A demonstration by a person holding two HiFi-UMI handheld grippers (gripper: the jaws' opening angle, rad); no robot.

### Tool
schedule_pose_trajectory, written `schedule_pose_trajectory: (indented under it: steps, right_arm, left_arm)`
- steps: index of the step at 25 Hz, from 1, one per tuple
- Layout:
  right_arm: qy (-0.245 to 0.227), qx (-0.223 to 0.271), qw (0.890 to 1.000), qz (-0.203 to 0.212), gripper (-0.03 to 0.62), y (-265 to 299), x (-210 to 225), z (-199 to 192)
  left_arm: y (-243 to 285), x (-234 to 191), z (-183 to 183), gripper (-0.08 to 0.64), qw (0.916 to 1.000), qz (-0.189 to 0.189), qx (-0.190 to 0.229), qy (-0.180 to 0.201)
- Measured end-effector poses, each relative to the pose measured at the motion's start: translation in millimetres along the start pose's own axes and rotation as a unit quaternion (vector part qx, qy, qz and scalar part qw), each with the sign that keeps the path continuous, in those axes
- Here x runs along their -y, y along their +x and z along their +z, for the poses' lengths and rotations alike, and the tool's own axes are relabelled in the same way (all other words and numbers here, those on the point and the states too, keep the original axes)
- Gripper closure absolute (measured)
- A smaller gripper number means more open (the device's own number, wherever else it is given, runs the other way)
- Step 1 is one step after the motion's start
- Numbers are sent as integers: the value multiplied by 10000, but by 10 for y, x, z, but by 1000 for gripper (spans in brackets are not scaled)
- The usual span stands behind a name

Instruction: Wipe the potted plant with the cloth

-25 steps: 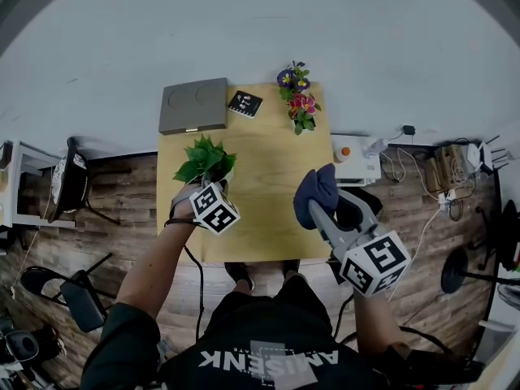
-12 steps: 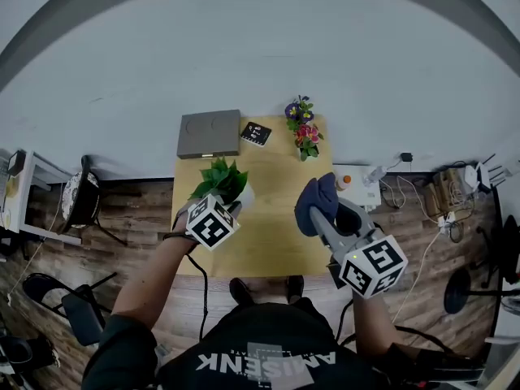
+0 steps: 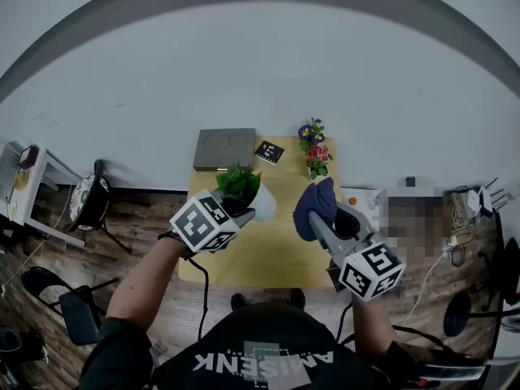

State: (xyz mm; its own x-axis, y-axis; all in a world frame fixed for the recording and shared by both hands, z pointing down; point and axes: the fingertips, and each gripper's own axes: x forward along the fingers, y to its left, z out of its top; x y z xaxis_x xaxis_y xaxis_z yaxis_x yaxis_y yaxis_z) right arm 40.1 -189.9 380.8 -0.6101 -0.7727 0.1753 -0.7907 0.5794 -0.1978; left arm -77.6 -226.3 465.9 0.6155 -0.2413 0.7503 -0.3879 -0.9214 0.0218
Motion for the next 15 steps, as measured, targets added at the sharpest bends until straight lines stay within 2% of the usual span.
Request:
schedule_pose_trajectory:
  steps: [7, 12, 15]
  right_arm:
    - [-177, 164, 9989, 401, 462, 67, -220, 200]
    - [-345, 254, 9965, 714, 462, 220, -370, 360]
    - [-467, 295, 9944, 898, 462, 326, -463, 439]
  left_arm:
    - [-324, 34, 426, 537, 9989, 106, 449, -93]
    - [-359, 102, 583, 537, 9987, -162, 477, -109]
    - [-337, 115, 614, 537, 9991, -171, 378, 15]
